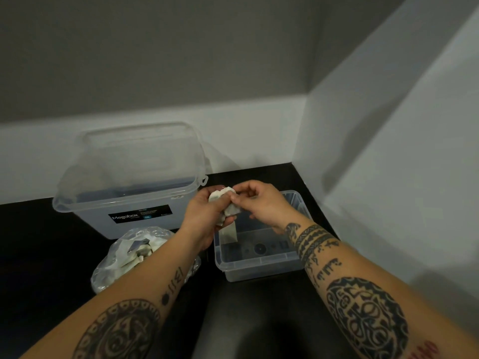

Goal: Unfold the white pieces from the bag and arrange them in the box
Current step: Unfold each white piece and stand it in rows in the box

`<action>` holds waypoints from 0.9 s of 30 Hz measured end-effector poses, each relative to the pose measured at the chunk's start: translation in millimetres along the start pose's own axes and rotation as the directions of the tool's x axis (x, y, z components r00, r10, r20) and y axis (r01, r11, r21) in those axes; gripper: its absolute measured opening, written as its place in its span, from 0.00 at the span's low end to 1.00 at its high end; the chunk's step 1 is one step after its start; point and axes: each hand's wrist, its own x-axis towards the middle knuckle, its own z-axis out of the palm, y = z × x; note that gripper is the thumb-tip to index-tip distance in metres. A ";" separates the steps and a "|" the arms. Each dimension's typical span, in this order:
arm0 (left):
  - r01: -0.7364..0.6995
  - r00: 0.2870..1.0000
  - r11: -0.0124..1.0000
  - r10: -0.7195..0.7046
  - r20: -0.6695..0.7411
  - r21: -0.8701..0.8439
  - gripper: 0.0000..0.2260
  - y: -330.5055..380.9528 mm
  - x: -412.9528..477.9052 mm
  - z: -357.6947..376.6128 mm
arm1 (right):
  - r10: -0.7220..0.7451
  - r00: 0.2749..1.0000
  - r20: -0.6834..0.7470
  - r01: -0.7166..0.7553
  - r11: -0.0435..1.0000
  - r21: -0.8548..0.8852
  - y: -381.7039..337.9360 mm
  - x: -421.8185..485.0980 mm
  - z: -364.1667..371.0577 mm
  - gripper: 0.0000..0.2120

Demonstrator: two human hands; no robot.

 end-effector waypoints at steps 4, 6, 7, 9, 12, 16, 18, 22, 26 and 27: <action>0.001 0.999 1.000 0.001 -0.054 0.021 0.11 -0.5 -2.6 1.8 | -0.014 1.000 -0.010 0.015 0.999 0.052 3.2 -2.1 3.3 0.12; 0.002 0.999 1.000 -0.001 -0.047 0.028 0.10 -0.3 -4.4 0.8 | -0.007 0.999 -0.035 0.009 0.998 0.056 4.0 -1.7 3.7 0.11; -0.009 0.999 0.999 0.010 -0.040 0.037 0.09 -0.5 -5.6 -0.2 | -0.010 0.999 -0.048 0.012 0.998 0.057 4.4 -1.9 3.3 0.10; -0.054 0.998 0.997 0.056 -0.027 0.058 0.06 -0.3 -7.0 -3.9 | -0.037 0.997 -0.072 0.042 0.997 0.066 4.3 -2.0 2.4 0.09; -0.145 0.989 0.983 0.145 0.005 0.113 0.04 1.2 -9.7 -7.7 | -0.104 0.991 -0.081 0.110 0.991 0.074 6.4 -3.6 -0.6 0.07; -0.217 0.976 0.953 0.212 0.045 0.212 0.05 0.4 -10.1 -10.0 | -0.191 0.977 -0.096 0.196 0.979 0.054 11.3 -1.5 -0.9 0.03; -0.224 0.975 0.949 0.218 0.052 0.221 0.05 -0.8 -9.2 -10.6 | -0.205 0.971 -0.122 0.210 0.977 0.030 14.1 2.3 -0.5 0.02; -0.228 0.974 0.947 0.223 0.050 0.226 0.04 -1.7 -5.4 -10.6 | -0.209 0.970 -0.127 0.214 0.976 0.027 15.7 5.1 -0.3 0.03; -0.204 0.979 0.953 0.198 0.048 0.225 0.04 -1.5 -0.1 -10.1 | -0.148 0.987 -0.060 0.145 0.988 -0.052 19.7 7.4 -0.5 0.04; -0.194 0.981 0.955 0.188 0.045 0.224 0.04 -2.1 1.7 -10.6 | -0.135 0.989 -0.061 0.131 0.989 -0.073 21.8 8.9 -0.5 0.03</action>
